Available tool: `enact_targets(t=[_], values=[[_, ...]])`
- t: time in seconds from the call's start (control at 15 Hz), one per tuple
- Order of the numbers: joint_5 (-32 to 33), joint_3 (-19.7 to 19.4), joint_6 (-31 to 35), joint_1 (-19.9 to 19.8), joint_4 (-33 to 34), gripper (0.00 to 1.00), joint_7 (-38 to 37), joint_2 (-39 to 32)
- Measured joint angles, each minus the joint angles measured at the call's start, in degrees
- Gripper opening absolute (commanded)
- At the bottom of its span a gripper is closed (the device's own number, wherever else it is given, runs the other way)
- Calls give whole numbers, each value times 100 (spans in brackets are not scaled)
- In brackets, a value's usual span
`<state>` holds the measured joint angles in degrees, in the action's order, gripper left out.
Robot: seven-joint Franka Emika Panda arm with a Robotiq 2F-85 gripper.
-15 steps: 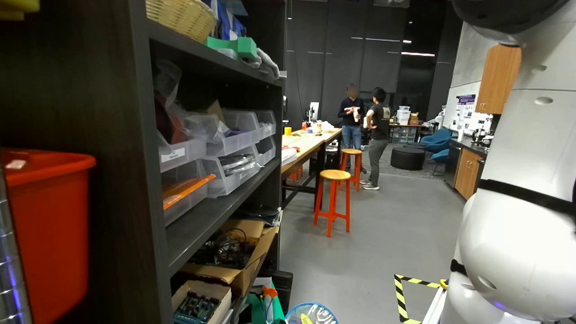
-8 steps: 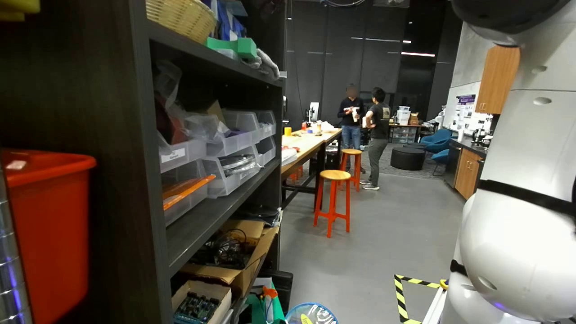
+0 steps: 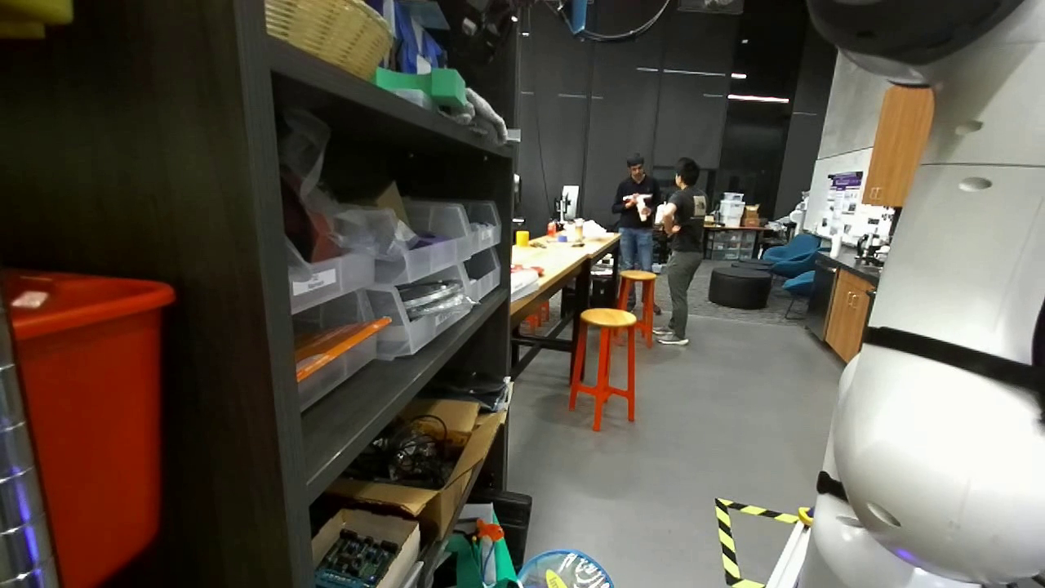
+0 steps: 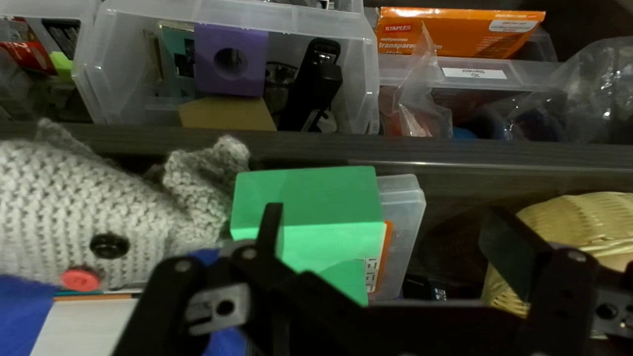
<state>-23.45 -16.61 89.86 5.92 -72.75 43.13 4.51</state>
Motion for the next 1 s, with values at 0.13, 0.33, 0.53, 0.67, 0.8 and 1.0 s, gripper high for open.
enact_targets(t=[0.13, 0.33, 0.53, 0.67, 0.8, 1.0], values=[[4, -1, 132, -2, -84, 100, -1, -1], [22, -1, 330, -2, -167, 100, -5, -1], [151, 1, 526, -1, -214, 100, -30, -1], [230, 2, 609, 0, -240, 100, -60, -2], [275, 6, 664, 1, -265, 100, -84, -4], [284, 23, 702, 2, -298, 100, -105, -4]])
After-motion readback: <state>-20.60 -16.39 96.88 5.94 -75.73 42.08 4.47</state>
